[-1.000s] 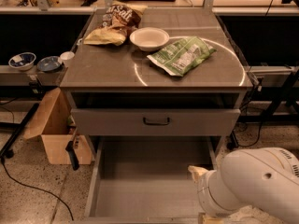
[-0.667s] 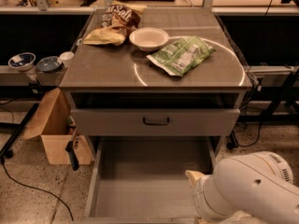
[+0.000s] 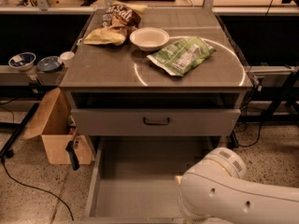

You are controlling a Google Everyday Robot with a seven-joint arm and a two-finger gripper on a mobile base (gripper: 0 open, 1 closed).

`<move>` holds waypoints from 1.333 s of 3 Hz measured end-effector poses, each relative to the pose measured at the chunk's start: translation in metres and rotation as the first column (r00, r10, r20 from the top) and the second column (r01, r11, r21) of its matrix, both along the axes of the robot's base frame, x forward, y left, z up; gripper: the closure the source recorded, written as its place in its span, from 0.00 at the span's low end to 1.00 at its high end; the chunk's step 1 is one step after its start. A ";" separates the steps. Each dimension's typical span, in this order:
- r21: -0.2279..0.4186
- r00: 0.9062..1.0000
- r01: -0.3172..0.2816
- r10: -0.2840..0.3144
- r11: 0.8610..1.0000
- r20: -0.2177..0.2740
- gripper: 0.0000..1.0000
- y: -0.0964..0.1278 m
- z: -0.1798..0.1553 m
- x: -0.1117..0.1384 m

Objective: Close middle drawer

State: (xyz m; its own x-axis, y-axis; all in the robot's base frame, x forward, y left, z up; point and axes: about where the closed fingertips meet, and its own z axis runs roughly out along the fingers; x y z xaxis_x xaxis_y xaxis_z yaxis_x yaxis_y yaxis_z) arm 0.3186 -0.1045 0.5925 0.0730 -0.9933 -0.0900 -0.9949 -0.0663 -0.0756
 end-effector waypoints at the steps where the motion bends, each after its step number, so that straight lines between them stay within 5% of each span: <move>1: -0.015 0.998 0.061 -0.061 0.998 0.007 0.00 0.001 0.000 0.004; 3: 0.037 0.999 0.049 -0.049 0.998 0.007 0.00 0.000 -0.001 0.006; 4: 0.093 1.000 -0.011 0.011 0.996 0.002 0.00 0.001 -0.008 0.009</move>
Offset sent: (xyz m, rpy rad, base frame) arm 0.0050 0.0009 -0.0007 -0.0172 -0.0079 -0.0526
